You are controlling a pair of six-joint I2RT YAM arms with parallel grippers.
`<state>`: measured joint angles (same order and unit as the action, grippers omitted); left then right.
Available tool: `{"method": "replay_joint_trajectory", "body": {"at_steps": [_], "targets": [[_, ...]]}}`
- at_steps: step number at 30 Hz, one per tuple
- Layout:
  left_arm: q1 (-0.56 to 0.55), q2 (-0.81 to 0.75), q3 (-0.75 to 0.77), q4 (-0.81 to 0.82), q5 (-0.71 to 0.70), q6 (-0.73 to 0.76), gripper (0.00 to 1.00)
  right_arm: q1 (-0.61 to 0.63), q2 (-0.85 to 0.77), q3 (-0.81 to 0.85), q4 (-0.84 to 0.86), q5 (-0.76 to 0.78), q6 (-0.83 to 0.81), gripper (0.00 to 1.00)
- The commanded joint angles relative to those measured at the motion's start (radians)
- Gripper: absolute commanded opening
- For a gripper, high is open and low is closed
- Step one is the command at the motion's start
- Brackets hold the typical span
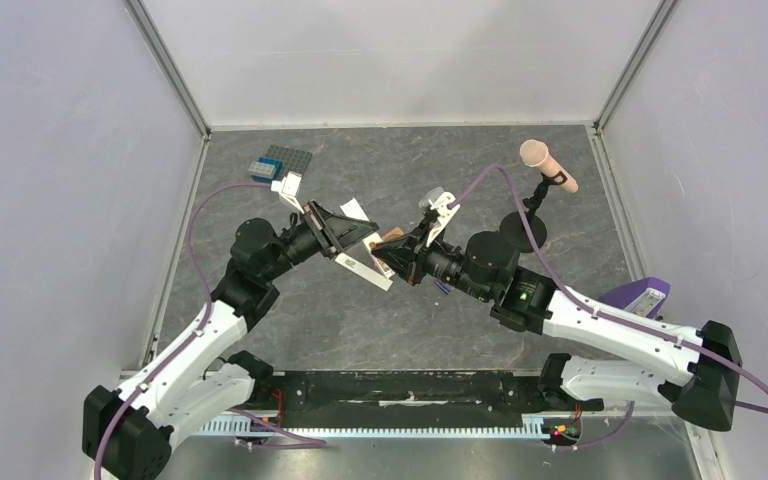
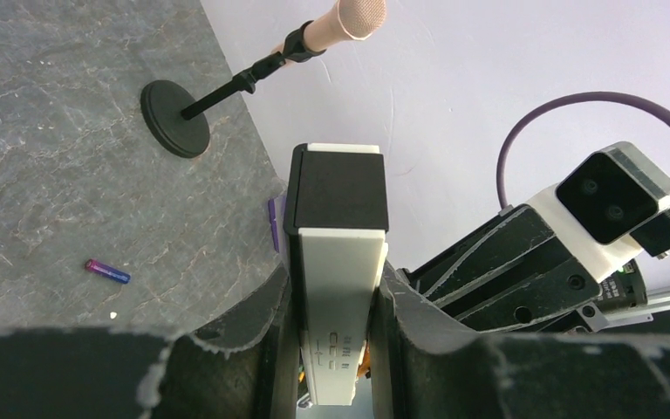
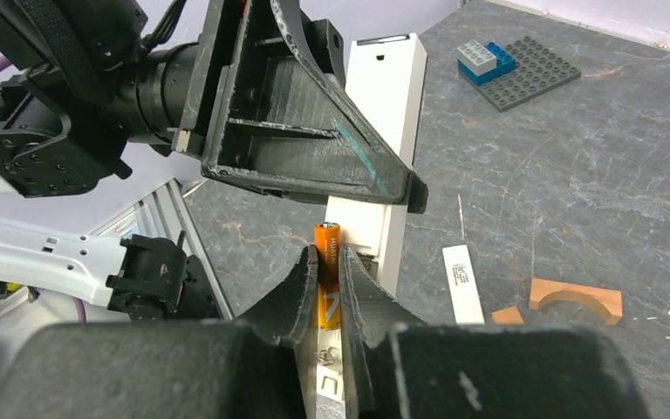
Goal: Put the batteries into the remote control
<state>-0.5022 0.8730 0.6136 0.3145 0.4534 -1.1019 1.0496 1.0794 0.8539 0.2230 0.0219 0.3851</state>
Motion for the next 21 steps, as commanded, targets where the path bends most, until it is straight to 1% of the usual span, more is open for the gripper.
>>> {"method": "replay_joint_trajectory", "body": {"at_steps": [1,8,12,21], "targets": [[-0.001,-0.024,0.067,0.029,0.01,-0.032,0.02,0.001,0.003,0.016,0.002,0.001,-0.034,0.05],[0.0,-0.028,0.068,0.037,0.008,-0.068,0.02,0.001,0.001,0.002,-0.01,0.003,-0.042,0.05],[0.0,-0.035,0.068,0.038,-0.019,-0.091,0.02,0.002,0.002,0.006,-0.032,-0.004,-0.037,0.05],[0.0,-0.053,0.057,0.067,-0.039,-0.087,0.02,0.001,-0.02,-0.041,-0.04,-0.008,-0.024,0.05]]}}
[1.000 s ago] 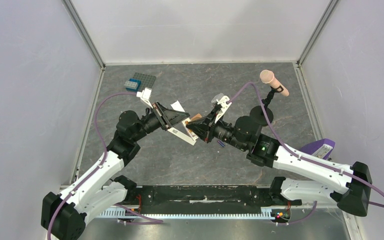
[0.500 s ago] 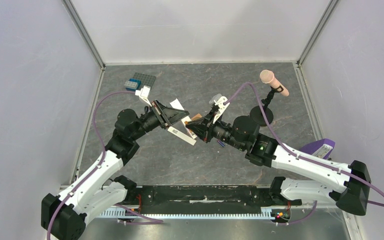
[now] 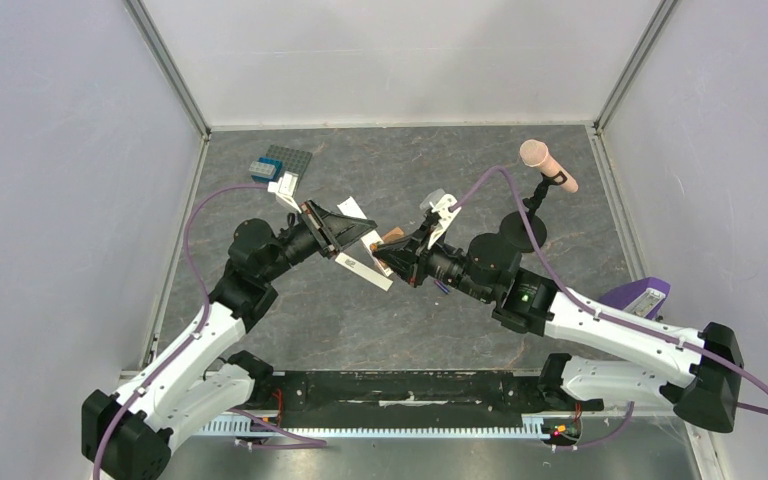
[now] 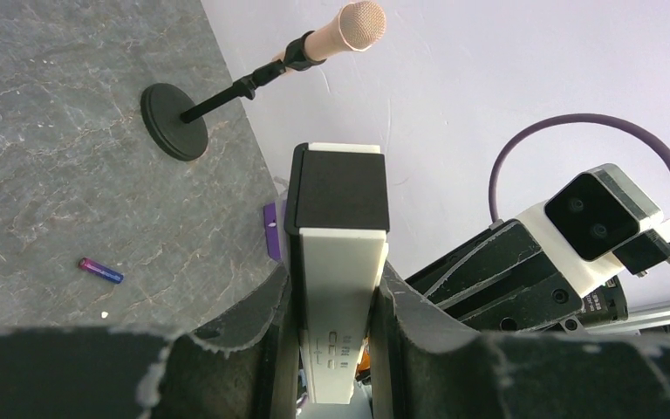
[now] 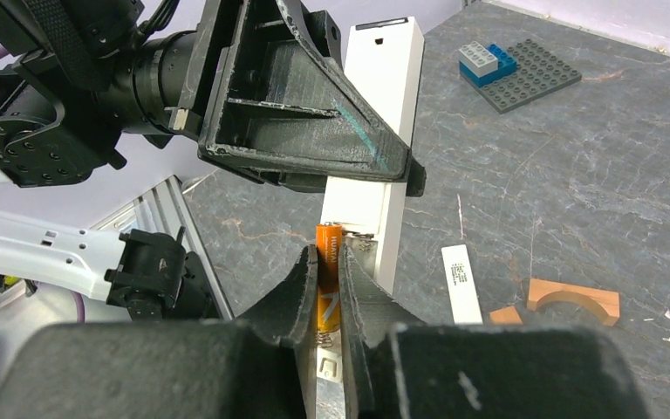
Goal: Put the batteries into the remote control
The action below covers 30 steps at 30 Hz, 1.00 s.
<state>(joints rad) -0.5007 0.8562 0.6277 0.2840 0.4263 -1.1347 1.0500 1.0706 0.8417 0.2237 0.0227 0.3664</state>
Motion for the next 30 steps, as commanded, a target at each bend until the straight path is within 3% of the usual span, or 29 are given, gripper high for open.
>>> {"method": "replay_joint_trajectory", "body": {"at_steps": [1,9,12,21,30], "targets": [[-0.001,-0.039,0.04,0.096,-0.014,-0.05,0.02,0.001,-0.014,-0.03,-0.043,-0.011,-0.002,0.06],[-0.002,-0.032,0.036,0.096,-0.011,-0.039,0.02,0.001,-0.004,-0.018,-0.062,0.0,0.034,0.09],[-0.002,-0.027,0.039,0.098,-0.001,-0.033,0.02,0.0,-0.005,-0.01,-0.054,0.009,0.047,0.02],[-0.002,-0.027,0.044,0.094,0.001,-0.023,0.02,0.001,0.014,0.017,-0.093,-0.016,0.051,0.29],[-0.001,-0.027,0.032,0.087,-0.004,-0.008,0.02,0.0,-0.019,0.061,-0.137,0.027,0.073,0.43]]}}
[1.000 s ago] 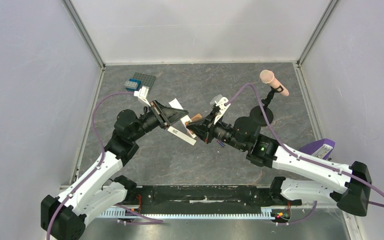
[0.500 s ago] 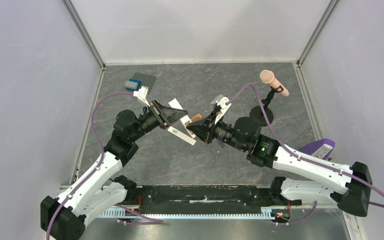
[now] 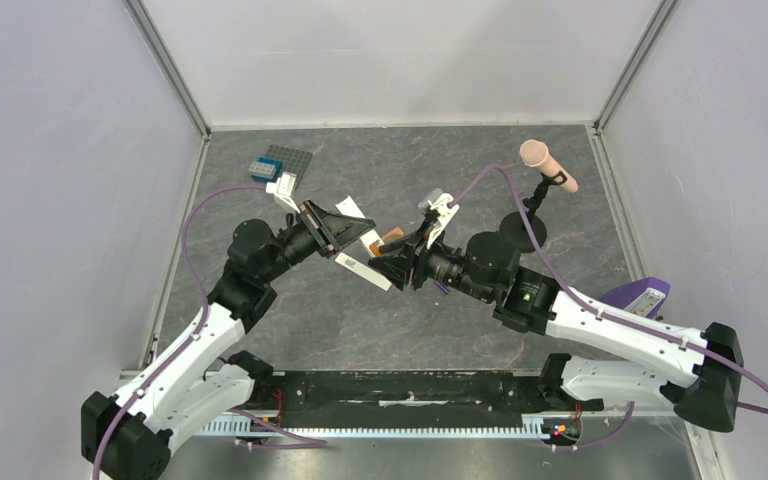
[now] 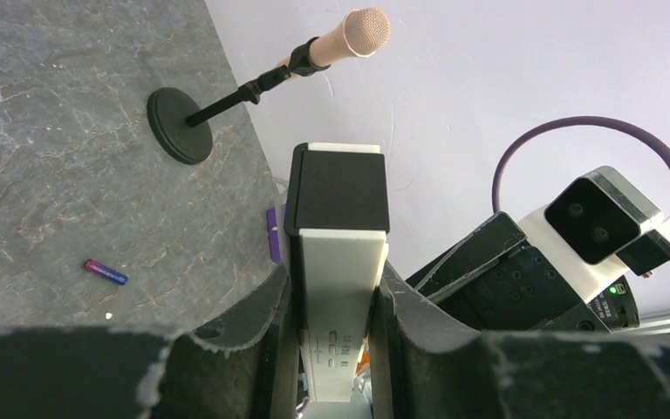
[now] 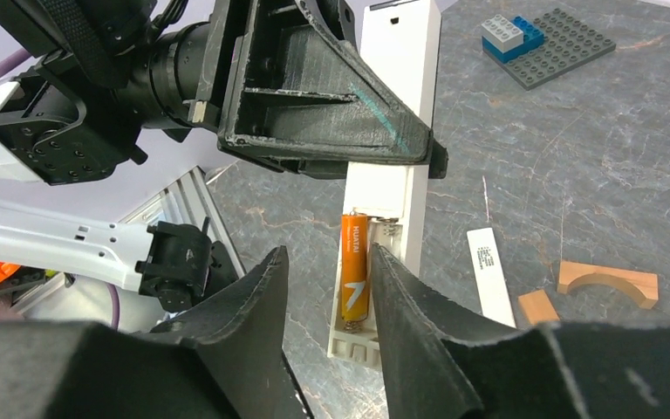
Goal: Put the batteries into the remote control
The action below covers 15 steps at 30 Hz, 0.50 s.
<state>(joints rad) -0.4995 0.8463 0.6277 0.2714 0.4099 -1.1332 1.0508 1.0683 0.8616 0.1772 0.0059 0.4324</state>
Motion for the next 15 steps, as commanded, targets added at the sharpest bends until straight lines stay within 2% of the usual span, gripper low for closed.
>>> {"method": "replay_joint_trajectory", "body": {"at_steps": [1,10,15], "targets": [[-0.003,-0.017,0.033,0.1,0.011,-0.007,0.02,-0.002,-0.023,0.045,-0.095,0.048,0.012,0.45],[-0.003,-0.01,0.026,0.162,0.03,0.017,0.02,-0.002,-0.094,0.076,-0.12,0.035,0.088,0.53],[-0.002,-0.013,-0.001,0.228,0.023,0.017,0.02,-0.001,-0.137,0.091,-0.163,0.109,0.187,0.66]]}}
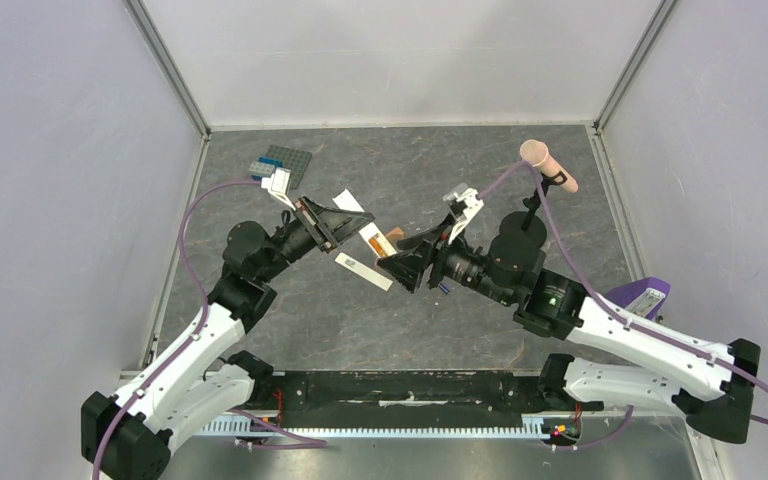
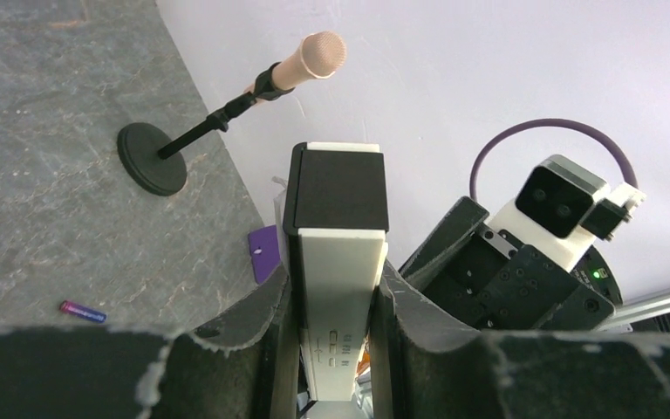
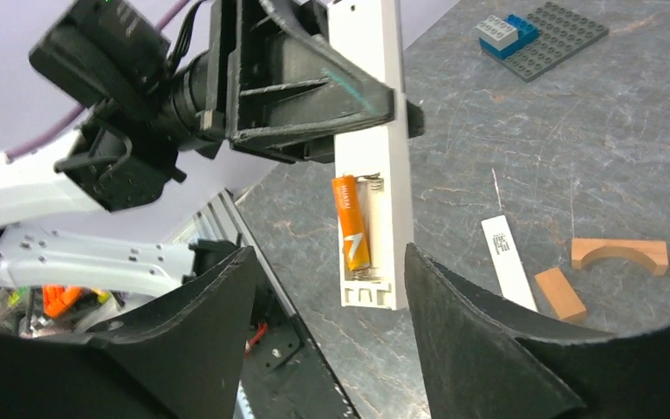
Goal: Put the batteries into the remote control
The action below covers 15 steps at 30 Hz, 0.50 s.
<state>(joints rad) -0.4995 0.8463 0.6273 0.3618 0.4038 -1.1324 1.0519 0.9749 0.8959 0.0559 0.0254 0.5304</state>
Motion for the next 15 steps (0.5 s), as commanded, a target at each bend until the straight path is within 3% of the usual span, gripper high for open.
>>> {"method": "replay_joint_trajectory", "body": {"at_steps": [1,5,9,15], "targets": [[-0.002,-0.014,-0.007,0.154,0.026,0.017,0.02,-0.003,-0.049,0.063,-0.053,0.115,0.123,0.67],[-0.003,-0.017,-0.029,0.201,0.013,0.048,0.02,-0.003,-0.062,0.101,-0.204,0.206,0.302,0.78],[-0.003,-0.02,-0.05,0.24,-0.026,0.052,0.02,-0.002,-0.079,0.052,-0.211,0.227,0.464,0.98],[-0.003,-0.011,-0.053,0.279,-0.092,0.034,0.02,-0.003,-0.042,-0.041,-0.073,0.234,0.63,0.98]]}}
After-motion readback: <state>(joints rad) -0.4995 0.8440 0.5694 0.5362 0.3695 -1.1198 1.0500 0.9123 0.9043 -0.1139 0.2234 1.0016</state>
